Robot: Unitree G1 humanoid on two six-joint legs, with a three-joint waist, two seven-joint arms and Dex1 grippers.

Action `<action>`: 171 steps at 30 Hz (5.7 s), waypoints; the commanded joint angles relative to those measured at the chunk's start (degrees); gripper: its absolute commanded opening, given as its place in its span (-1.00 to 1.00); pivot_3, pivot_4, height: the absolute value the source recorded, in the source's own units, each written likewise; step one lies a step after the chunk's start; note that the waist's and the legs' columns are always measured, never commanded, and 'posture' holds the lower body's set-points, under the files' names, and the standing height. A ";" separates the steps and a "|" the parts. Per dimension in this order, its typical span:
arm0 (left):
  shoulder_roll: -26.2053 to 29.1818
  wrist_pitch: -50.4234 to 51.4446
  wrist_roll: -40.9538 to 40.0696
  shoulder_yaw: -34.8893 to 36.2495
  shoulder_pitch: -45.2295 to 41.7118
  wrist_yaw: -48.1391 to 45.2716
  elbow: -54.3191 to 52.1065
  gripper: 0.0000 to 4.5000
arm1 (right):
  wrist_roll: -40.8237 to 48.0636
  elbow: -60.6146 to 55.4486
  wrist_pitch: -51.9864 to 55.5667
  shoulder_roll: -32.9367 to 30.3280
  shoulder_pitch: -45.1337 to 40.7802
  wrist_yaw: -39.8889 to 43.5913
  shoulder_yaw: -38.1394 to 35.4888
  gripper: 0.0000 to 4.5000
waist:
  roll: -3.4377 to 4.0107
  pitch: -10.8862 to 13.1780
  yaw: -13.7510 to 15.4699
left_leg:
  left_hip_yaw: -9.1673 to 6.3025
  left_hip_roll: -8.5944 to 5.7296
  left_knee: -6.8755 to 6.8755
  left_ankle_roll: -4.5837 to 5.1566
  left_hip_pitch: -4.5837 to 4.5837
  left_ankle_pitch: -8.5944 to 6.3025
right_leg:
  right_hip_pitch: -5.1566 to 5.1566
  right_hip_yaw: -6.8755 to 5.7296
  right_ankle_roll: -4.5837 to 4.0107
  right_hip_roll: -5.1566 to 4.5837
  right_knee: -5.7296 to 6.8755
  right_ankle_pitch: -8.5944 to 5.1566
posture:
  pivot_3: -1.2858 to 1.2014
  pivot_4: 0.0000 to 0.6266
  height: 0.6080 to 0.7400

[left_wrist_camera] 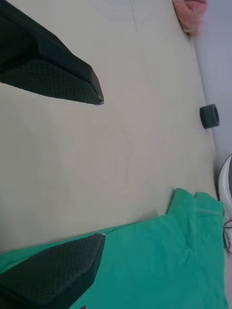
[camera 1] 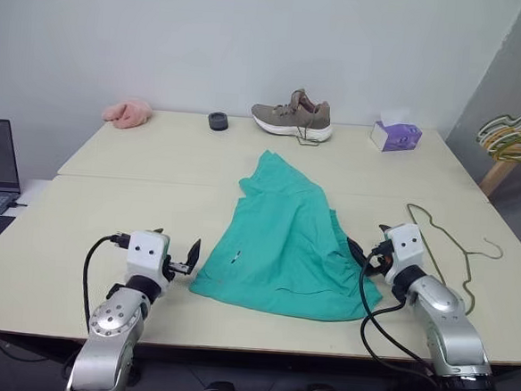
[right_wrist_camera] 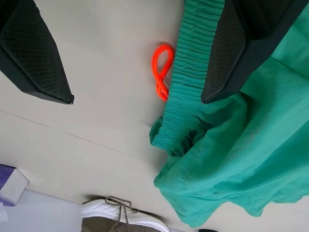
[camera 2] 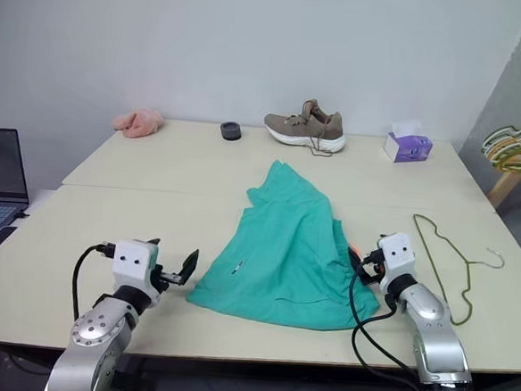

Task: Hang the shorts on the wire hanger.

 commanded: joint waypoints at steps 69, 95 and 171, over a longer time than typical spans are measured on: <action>21.01 -13.24 4.71 -19.22 -15.10 -38.38 21.65 -0.99 | -14.31 -9.62 -15.38 -27.19 2.50 29.87 15.95 1.00 | 0.41 -0.34 -5.38 | -0.04 0.02 -0.04 0.04 0.51 -0.01 | 0.16 -0.06 0.05 -0.04 -0.06 -0.04 | -0.13 -0.98 1.00; 16.26 -7.53 3.48 -13.52 -49.96 -31.61 49.33 -1.00 | -17.08 42.51 -23.04 -14.49 -51.22 27.72 16.02 -0.98 | 0.03 1.01 -6.17 | -0.21 -0.23 -0.07 0.69 -0.13 0.45 | -0.14 -0.43 0.07 0.14 -0.11 0.91 | -0.08 -0.97 1.00; 29.10 15.19 -18.70 -11.42 -23.45 -47.89 -5.43 0.98 | -0.07 1.00 19.76 -16.10 -11.03 3.80 -6.07 1.00 | -0.02 0.88 -5.24 | -0.04 -0.11 -0.13 -0.01 -0.86 1.18 | -1.13 0.07 -0.08 -0.01 0.48 0.73 | -0.13 -0.95 1.00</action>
